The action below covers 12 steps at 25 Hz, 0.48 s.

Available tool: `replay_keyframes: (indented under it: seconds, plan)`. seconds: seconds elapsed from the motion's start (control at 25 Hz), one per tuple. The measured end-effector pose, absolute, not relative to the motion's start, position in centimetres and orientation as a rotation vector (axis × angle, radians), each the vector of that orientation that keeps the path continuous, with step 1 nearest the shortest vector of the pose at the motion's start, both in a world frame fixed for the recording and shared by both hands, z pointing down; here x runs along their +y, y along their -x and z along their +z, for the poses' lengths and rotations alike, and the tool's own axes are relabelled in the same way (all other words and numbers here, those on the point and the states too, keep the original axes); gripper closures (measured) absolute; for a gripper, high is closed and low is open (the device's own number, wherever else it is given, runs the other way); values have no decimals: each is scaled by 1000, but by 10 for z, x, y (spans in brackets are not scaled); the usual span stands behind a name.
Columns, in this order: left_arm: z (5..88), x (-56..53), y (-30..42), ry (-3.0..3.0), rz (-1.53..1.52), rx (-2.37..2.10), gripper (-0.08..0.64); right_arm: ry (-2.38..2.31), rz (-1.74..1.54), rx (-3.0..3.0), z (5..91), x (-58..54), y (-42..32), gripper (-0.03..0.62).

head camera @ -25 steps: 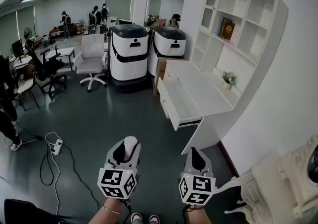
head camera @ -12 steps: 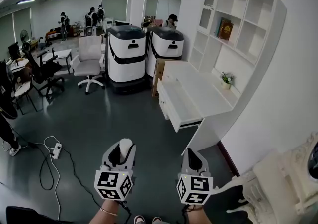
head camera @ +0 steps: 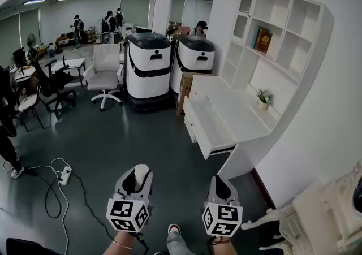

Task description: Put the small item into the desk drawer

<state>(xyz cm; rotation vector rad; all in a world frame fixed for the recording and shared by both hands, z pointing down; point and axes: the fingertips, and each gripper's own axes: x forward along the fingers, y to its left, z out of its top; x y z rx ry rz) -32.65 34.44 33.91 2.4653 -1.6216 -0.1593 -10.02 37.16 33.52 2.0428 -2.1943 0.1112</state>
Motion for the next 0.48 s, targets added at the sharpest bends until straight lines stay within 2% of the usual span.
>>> replay_keyframes:
  seconds: [0.48]
  plan:
    - [339,227,300,-2454,-133,-1646,385,-2042,110,-2189,334,244,63,588]
